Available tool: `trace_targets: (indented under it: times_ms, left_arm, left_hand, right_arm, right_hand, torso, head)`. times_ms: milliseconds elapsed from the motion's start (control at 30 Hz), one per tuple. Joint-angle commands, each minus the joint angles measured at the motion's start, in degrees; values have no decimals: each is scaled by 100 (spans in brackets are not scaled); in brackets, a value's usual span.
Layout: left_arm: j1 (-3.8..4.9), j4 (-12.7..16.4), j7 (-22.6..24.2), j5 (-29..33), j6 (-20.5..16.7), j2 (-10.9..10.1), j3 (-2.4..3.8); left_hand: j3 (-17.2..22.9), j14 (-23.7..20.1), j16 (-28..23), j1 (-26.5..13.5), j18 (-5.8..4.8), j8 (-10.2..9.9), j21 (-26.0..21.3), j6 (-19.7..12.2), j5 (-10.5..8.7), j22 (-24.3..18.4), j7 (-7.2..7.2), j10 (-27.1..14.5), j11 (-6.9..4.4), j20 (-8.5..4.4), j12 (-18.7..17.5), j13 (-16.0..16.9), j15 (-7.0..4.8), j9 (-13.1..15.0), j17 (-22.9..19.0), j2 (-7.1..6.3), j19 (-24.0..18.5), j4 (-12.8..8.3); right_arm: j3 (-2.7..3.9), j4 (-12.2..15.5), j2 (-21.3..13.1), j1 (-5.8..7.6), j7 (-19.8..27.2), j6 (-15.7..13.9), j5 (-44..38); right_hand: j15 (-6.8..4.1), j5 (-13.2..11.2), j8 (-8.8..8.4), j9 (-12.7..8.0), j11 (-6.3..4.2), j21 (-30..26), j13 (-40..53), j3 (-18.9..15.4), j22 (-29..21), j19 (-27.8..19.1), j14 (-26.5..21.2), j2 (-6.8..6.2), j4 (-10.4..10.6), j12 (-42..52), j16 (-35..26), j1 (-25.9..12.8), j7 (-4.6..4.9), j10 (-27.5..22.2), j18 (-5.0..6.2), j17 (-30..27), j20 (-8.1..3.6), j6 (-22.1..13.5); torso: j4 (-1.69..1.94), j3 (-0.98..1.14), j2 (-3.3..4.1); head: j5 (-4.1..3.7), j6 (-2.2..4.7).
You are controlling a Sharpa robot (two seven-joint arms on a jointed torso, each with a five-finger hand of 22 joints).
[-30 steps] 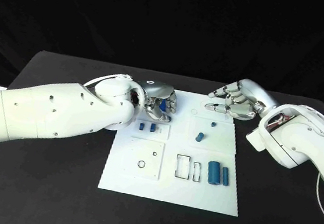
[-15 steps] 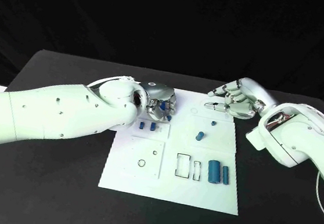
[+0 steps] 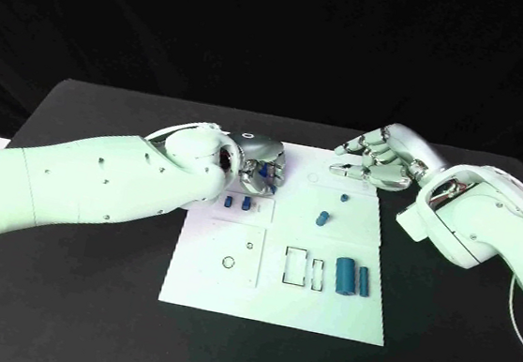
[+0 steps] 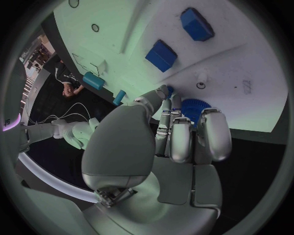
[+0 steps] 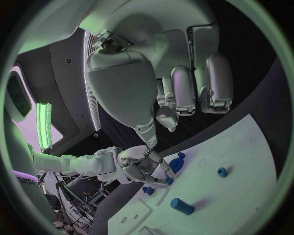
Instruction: Assemble the parts on the task board
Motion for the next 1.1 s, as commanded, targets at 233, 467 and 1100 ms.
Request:
trace_targets:
  times_ms: [233,467,1100]
  left_arm:
    - [-14,-85,-41,-39,285,83,0]
    - [-15,-141,-152,22,488,96,-1]
    - [-15,22,10,258,-59,-25,42]
  left_hand:
    - [47,245,18,-8,-95,-29,47,65,-9,60,-2,84,0,-32,-44,-16,-37,-13,-17,57,94,1]
    - [84,248,29,22,-116,-81,107,81,-9,124,45,170,8,2,-83,-26,36,-44,-24,82,105,-45]
    - [382,272,125,283,-156,-96,327,436,-19,350,138,574,31,90,-67,94,122,-87,31,296,148,-395]
  right_arm:
    - [0,10,10,-2,36,41,-14]
    - [0,13,6,-2,29,45,-14]
    - [0,8,14,-2,34,36,-14]
  right_hand:
    - [-41,26,-26,8,6,-38,4,-41,542,-34,302,51,-2,-7,-18,-14,21,-19,23,125,-6,13]
    - [-41,26,-26,8,6,-38,4,-41,542,-34,302,51,-2,-7,-18,-14,21,-19,23,125,-6,13]
    - [-41,27,-25,9,6,-40,1,-46,539,-36,302,60,5,-9,-19,-18,21,-19,24,125,-6,14]
  torso:
    - [4,3,-5]
    - [2,1,-3]
    - [3,1,-10]
  head:
    - [11,-20]
    - [9,-31]
    - [15,-21]
